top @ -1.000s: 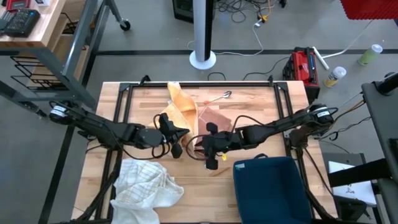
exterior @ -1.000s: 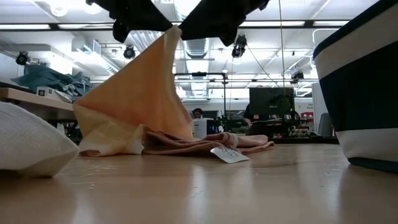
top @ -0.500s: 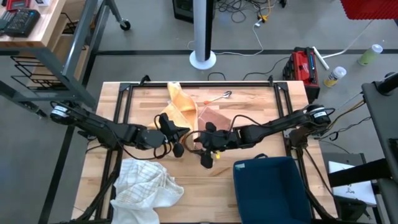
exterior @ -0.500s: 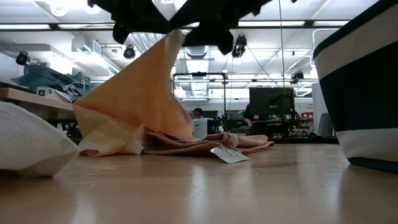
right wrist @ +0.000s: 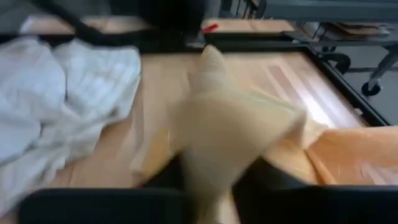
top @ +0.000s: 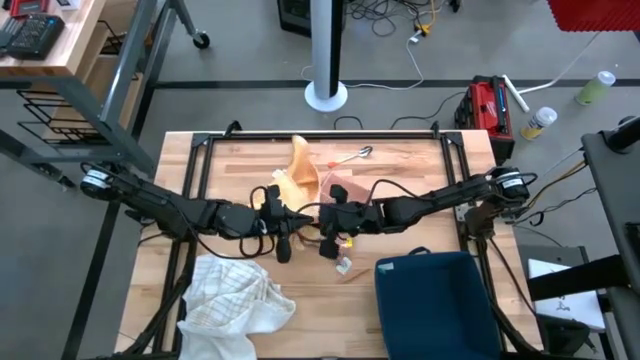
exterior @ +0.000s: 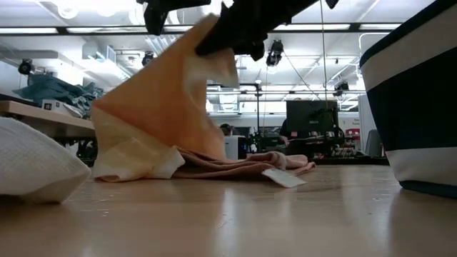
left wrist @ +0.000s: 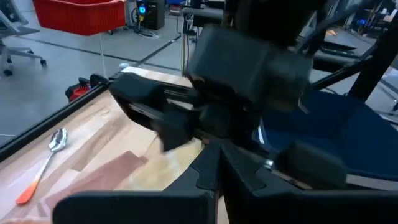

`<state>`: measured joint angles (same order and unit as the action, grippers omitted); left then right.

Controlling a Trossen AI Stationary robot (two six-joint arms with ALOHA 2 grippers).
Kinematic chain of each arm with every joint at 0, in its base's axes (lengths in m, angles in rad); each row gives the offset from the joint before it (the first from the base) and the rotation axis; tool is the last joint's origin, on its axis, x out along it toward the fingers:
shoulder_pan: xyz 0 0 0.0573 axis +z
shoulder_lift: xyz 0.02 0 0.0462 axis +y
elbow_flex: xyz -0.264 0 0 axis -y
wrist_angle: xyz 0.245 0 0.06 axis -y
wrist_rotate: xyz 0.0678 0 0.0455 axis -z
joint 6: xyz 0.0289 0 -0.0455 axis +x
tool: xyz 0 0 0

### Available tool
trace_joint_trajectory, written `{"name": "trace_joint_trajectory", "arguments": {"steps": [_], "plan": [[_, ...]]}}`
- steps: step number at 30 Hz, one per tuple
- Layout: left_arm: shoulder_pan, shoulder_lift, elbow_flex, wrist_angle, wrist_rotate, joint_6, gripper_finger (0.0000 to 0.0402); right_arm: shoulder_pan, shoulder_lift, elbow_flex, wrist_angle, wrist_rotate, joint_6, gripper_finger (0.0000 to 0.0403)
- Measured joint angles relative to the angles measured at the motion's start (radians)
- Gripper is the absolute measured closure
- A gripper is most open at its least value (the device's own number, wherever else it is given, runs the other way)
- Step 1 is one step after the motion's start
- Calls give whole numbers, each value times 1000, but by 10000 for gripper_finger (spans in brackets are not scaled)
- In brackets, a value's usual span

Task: Fold towel
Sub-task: Fold the yellow towel

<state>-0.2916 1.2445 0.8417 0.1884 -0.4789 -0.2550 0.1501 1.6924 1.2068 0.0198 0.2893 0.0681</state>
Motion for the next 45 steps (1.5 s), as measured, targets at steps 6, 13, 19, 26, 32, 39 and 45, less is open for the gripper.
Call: {"name": "trace_joint_trajectory", "arguments": {"steps": [6, 13, 19, 26, 32, 39, 45], "plan": [[-5, -55, -1, -53, 2, 3, 365, 75, -103, 54, -335, 17, -27, 400], [-13, -105, -1, -215, -8, -30, 349, 233, -153, 85, -632, -196, 119, 402], [-11, 25, -5, -256, 0, -73, 363, 293, -60, 58, -507, -131, 142, 402], [-13, 268, -8, -319, 252, -200, 365, 289, 87, 58, -459, -141, 206, 403], [-4, 412, 30, -321, 298, -194, 365, 280, 146, 55, -416, -244, 238, 403], [24, 401, 200, -569, 143, 67, 360, 280, 156, 42, -391, -264, 249, 403], [63, 385, 262, -774, 40, 395, 341, 282, 157, 36, -393, -264, 244, 403]]}}
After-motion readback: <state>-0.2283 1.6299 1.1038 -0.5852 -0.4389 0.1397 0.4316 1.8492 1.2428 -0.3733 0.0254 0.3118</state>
